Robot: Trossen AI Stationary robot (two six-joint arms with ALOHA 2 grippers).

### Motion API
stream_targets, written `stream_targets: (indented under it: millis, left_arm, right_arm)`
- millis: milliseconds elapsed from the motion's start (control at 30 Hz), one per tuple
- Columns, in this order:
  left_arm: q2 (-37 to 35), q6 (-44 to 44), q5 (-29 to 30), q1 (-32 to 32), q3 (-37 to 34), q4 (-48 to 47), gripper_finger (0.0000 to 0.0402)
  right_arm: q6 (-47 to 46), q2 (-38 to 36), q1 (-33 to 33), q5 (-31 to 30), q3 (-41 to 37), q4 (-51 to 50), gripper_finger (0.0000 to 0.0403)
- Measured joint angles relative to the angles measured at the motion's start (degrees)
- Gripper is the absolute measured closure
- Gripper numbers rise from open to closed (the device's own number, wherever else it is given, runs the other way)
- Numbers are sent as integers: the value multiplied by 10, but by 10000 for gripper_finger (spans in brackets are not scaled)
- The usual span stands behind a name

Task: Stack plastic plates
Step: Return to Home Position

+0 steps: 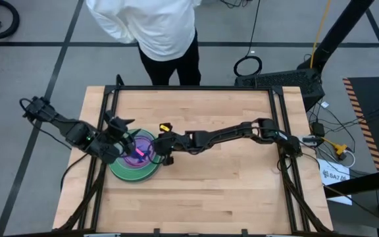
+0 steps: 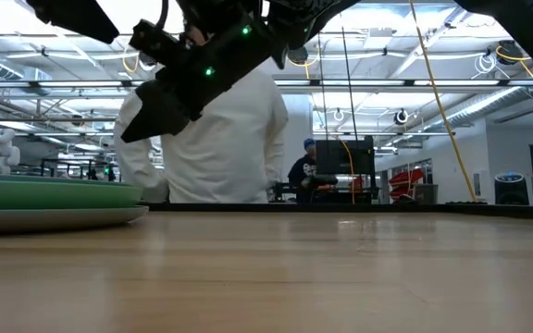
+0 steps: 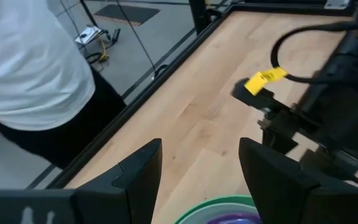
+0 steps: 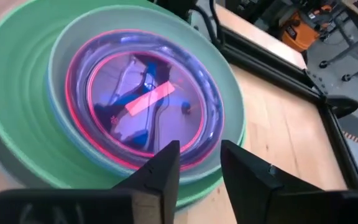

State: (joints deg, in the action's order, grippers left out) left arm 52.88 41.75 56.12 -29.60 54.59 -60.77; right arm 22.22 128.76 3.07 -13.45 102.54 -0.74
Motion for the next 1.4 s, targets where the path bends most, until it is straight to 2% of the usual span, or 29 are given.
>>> stream_targets:
  millis: [200,433,533,633,733,833,900,1033,1133,1267,1400]
  left_arm:
    - [2,28,5,-23,0,-8,182]
    - [29,81,-13,-44,-14,-23,182]
    - [52,85,-21,-59,-19,-23,182]
    - [73,77,-22,-83,-20,-17,182]
    - [87,52,-23,-106,-20,10,183]
    - [93,-13,-23,-120,-20,92,189]
    - [94,-102,-27,-122,-20,180,196]
    - [94,-326,-108,-98,-20,348,212]
    - [94,-452,-188,-64,-20,398,226]
    - [94,-546,-315,0,-20,399,246]
    - [94,-578,-454,78,-20,398,258]
  right_arm:
    - [3,-23,0,0,0,-59,316]
    - [-16,-61,3,-34,0,-195,337]
    - [-17,-92,5,-44,-27,-244,347]
    - [-19,-142,6,-43,-92,-242,357]
    - [-18,-210,6,-43,-184,-192,365]
    - [-18,-282,3,-28,-288,-122,371]
    - [-20,-327,-4,-12,-354,-71,374]
    - [-27,-421,-15,2,-469,44,379]
    - [-29,-485,-20,18,-542,115,381]
    - [-31,-564,-20,18,-629,194,381]
    - [-36,-637,-20,17,-700,237,381]
